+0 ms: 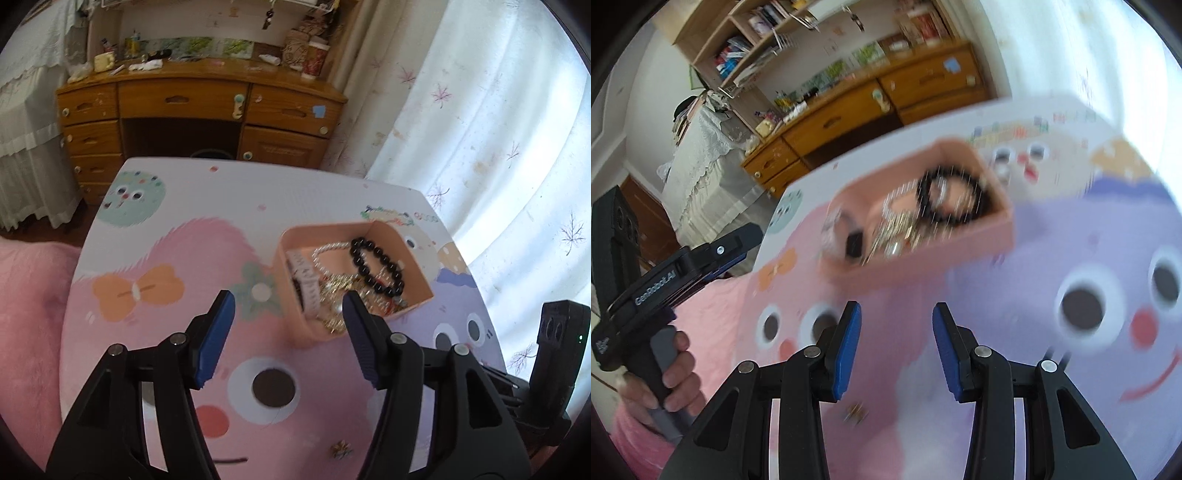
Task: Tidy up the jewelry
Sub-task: 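Grasp the last blue flower charm with the right tool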
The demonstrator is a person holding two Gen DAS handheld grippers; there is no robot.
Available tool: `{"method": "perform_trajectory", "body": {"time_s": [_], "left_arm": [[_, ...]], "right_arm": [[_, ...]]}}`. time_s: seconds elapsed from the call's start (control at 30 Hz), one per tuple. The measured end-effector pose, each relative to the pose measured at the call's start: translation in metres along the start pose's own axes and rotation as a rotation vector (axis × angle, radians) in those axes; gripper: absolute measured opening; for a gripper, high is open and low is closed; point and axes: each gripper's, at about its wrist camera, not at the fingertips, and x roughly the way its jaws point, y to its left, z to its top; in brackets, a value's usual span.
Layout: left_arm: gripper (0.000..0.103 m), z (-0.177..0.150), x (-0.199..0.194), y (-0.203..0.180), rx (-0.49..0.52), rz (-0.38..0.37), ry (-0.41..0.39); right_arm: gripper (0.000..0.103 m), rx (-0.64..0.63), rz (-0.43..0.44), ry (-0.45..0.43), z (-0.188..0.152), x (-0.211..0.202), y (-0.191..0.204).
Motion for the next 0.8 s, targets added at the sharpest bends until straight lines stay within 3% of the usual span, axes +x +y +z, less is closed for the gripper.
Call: {"method": "perform_trajectory", "body": {"time_s": [0.43,0.6,0.8], "left_arm": [[0.058,-0.071,-0.023,0.057,-0.138,0.021,0.201],[0.058,-0.082,-0.032,0.073,-0.139,0.037,0.215],[0.058,-0.080,-0.040,0.083,-0.142,0.039,0.208]], "right_arm": [[0.040,0.267,0.008,0.175,-0.076,0.032,0.025],[0.040,0.274,-0.034,0.210,-0.081,0.046,0.042],[0.028,0.260,-0.131,0.229,-0.080,0.059,0.054]]}}
